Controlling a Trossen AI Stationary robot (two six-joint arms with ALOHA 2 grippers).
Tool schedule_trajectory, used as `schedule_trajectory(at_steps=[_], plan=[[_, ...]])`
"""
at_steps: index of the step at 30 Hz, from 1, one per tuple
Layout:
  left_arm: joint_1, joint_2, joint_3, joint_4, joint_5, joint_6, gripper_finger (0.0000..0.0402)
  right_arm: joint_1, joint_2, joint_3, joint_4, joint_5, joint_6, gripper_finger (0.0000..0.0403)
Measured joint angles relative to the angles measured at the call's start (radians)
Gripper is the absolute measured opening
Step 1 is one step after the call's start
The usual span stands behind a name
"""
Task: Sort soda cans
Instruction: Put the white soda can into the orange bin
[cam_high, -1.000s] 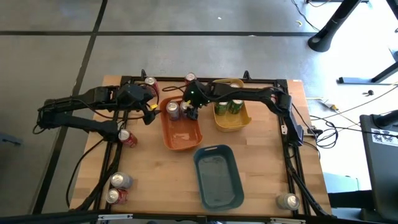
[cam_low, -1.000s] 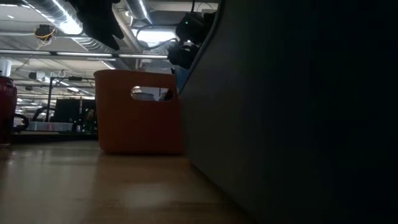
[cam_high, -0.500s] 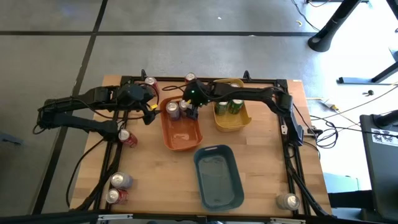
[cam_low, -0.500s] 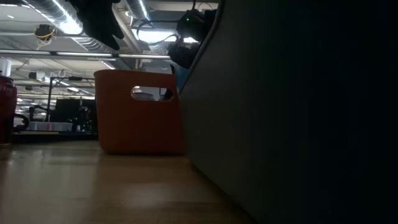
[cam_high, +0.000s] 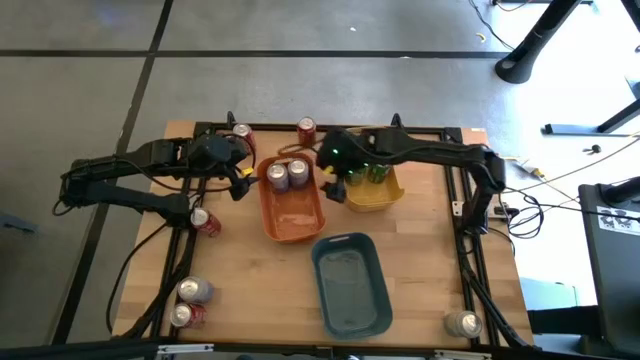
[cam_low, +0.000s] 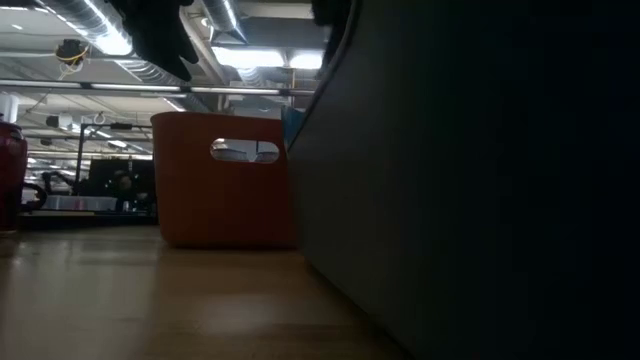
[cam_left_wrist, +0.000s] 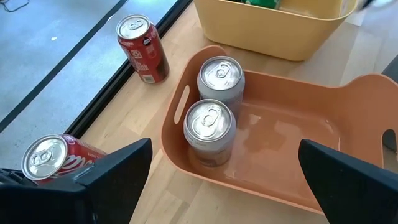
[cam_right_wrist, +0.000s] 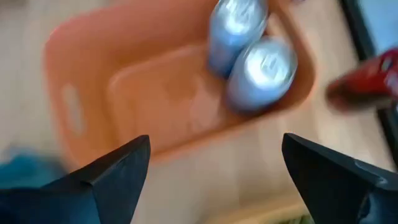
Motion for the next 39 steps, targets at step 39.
schedule_trajectory(at_steps=[39], plan=[[0.000, 0.000, 0.000, 0.005, 0.000, -0.048, 0.0390, 0.960, -0.413, -0.451, -0.440, 0.072, 1.167, 0.0363]])
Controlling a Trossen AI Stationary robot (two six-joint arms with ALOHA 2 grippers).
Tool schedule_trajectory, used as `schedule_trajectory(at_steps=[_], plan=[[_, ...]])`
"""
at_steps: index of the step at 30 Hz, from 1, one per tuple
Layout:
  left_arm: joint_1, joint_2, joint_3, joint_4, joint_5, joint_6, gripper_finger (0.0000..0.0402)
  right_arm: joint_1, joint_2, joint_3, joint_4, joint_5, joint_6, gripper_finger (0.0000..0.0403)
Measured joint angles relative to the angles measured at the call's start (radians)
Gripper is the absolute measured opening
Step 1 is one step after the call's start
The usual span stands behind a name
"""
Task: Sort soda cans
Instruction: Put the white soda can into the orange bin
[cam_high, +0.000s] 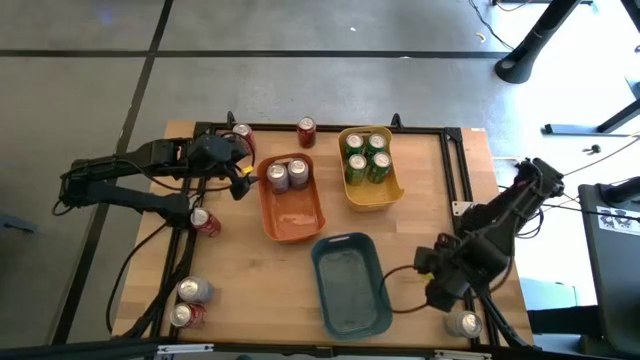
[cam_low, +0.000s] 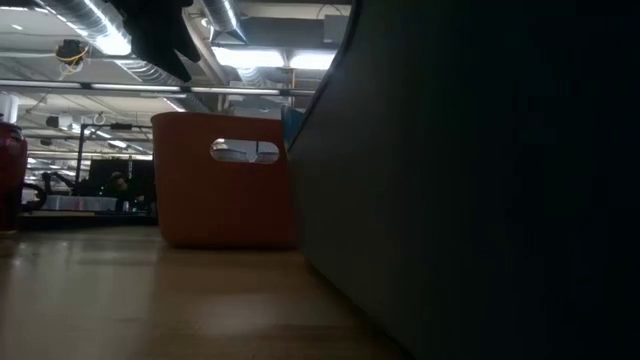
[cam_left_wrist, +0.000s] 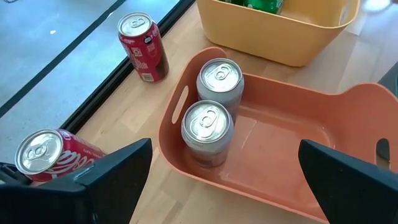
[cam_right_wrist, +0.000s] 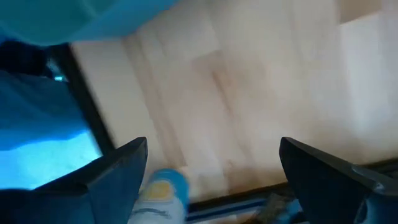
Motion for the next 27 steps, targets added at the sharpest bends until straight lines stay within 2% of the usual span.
schedule_trajectory(at_steps=[6, 9, 12, 17, 24, 27], plan=[[0.000, 0.000, 0.000, 0.001, 0.000, -0.006, 0.0390, 0.016, 0.002, 0.000, 0.068, -0.029, 0.057, 0.0364], [0.000, 0.000, 0.000, 0.001, 0.000, -0.014, 0.0390, 0.042, 0.008, 0.000, 0.066, -0.043, 0.111, 0.0381], [0.000, 0.000, 0.000, 0.001, 0.000, -0.015, 0.0390, 0.083, 0.030, 0.000, 0.052, -0.104, 0.138, 0.0396], [0.000, 0.000, 0.000, 0.003, -0.001, -0.011, 0.0390, 0.166, 0.050, 0.000, 0.038, -0.193, 0.166, 0.0373], [0.000, 0.000, 0.000, 0.004, -0.001, -0.017, 0.0390, 0.216, 0.052, 0.000, 0.151, -0.189, 0.263, 0.0361], [0.000, 0.000, 0.000, 0.005, -0.001, -0.023, 0.0390, 0.227, 0.070, 0.000, 0.161, -0.245, 0.262, 0.0360]])
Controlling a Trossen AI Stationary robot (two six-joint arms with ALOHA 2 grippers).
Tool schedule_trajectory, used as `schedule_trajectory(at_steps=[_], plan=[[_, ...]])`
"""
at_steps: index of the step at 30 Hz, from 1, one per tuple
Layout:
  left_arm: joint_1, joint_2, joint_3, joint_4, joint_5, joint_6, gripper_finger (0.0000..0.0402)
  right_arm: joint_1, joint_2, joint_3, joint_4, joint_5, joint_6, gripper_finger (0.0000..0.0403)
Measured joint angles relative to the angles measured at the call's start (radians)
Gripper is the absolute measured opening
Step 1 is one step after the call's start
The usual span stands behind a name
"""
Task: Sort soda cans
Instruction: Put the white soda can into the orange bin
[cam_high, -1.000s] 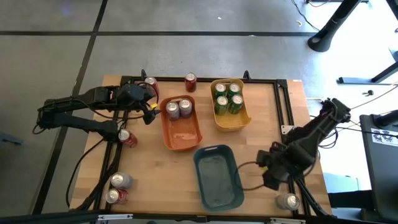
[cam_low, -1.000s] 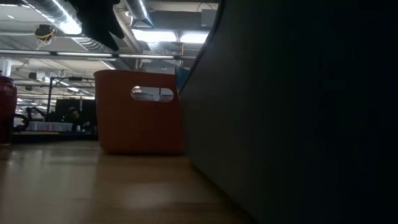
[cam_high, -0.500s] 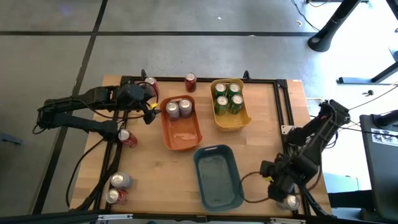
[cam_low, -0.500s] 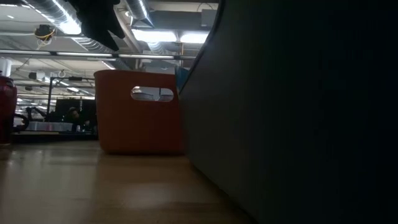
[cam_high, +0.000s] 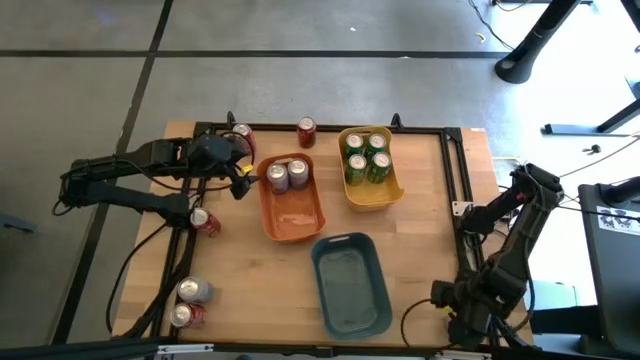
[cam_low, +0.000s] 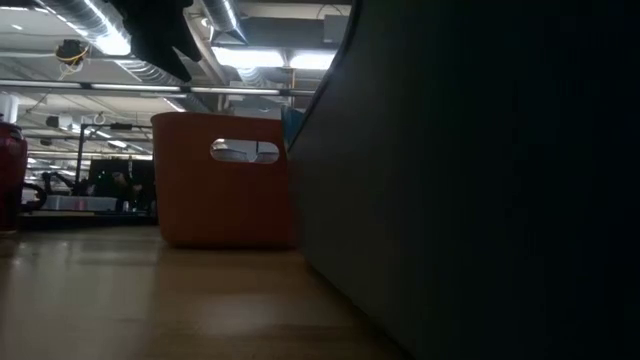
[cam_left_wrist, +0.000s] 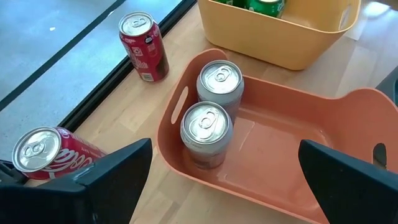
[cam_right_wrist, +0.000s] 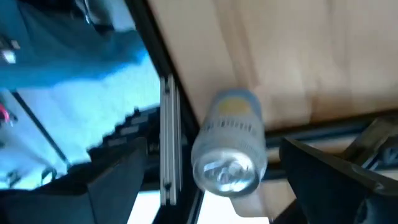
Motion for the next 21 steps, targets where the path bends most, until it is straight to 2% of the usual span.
schedule_trajectory(at_steps=[9, 15, 21], plan=[[0.000, 0.000, 0.000, 0.001, 0.000, -0.004, 0.0390, 0.091, 0.075, 0.000, 0.013, -0.078, 0.051, 0.0360], [0.000, 0.000, 0.000, 0.001, 0.000, -0.010, 0.0390, 0.101, 0.108, 0.000, 0.028, -0.025, 0.051, 0.0360], [0.000, 0.000, 0.000, 0.000, 0.000, -0.023, 0.0390, 0.131, 0.156, 0.000, -0.005, -0.064, 0.026, 0.0360]])
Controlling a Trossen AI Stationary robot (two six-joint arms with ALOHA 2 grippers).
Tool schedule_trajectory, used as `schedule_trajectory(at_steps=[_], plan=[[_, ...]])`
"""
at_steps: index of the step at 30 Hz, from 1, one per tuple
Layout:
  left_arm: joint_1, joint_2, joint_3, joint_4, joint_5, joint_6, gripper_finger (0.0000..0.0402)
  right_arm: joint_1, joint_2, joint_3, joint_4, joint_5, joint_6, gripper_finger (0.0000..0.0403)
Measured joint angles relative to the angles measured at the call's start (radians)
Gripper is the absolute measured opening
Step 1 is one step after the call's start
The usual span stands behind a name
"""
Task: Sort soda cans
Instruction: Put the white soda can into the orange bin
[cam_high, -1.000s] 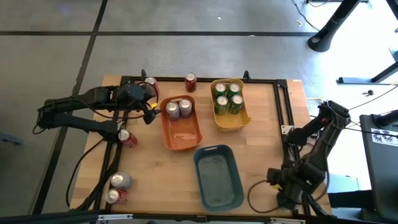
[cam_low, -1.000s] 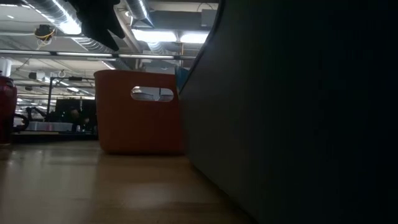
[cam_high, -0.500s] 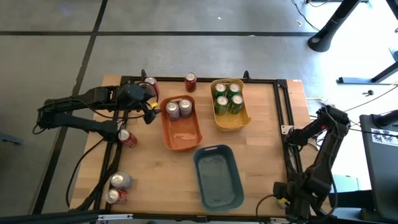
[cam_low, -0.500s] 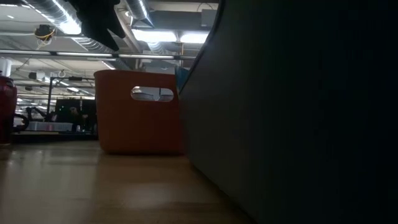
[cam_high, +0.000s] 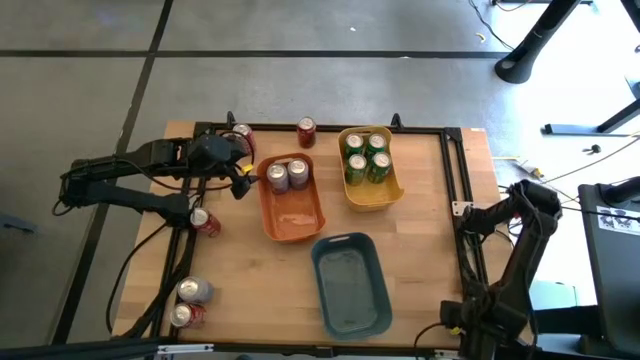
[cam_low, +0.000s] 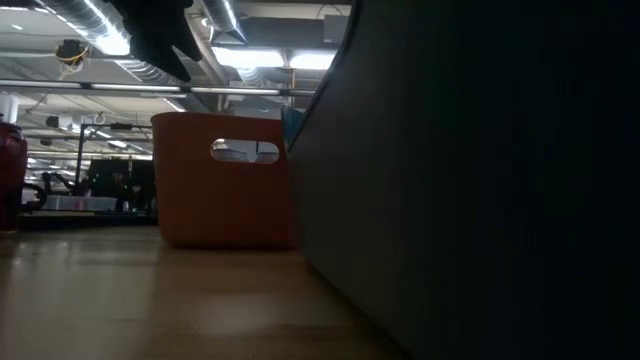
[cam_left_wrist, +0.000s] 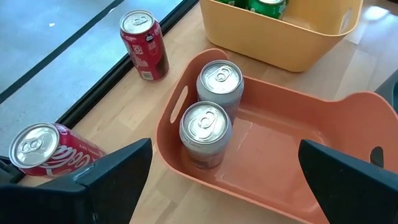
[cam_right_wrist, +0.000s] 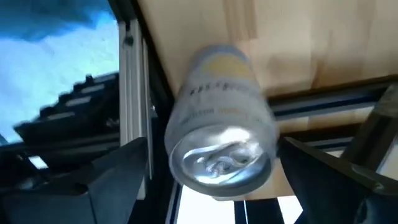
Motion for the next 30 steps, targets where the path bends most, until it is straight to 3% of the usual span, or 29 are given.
schedule_trajectory(at_steps=[15, 23, 30], plan=[[0.000, 0.000, 0.000, 0.000, 0.000, 0.000, 0.0390, 0.043, 0.086, 0.000, 0.008, 0.012, -0.019, 0.0358], [0.000, 0.000, 0.000, 0.000, 0.000, 0.000, 0.0390, 0.019, 0.086, 0.001, -0.010, -0.017, -0.027, 0.0284], [0.000, 0.000, 0.000, 0.000, 0.000, 0.001, 0.0390, -0.054, 0.080, 0.045, -0.047, -0.010, -0.047, 0.0283]])
